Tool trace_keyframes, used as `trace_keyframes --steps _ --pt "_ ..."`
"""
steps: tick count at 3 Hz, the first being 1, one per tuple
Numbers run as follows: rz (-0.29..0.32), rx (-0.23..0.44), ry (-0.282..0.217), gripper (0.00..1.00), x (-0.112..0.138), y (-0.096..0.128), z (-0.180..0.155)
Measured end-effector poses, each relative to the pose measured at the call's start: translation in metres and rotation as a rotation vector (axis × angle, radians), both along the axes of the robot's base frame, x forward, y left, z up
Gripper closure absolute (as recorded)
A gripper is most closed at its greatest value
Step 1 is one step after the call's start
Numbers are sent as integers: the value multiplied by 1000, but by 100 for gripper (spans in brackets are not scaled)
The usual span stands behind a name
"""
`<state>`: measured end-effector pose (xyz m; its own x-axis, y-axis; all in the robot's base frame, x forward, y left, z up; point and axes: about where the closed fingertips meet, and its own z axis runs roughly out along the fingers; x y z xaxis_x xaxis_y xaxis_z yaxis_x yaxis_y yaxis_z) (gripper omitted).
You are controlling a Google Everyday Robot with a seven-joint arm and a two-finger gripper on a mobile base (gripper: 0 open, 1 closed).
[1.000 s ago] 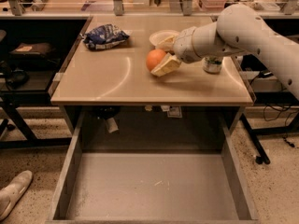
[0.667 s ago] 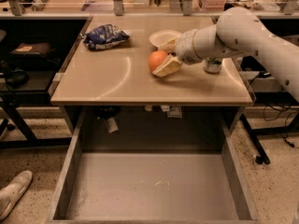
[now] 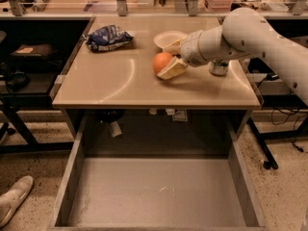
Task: Pick orange from top drawer and place on counter
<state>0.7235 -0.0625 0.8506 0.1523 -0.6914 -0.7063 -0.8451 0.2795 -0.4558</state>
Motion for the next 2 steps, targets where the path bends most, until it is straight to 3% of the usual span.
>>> trace_keyframes --steps 2 --pt "0 0 0 10 0 0 0"
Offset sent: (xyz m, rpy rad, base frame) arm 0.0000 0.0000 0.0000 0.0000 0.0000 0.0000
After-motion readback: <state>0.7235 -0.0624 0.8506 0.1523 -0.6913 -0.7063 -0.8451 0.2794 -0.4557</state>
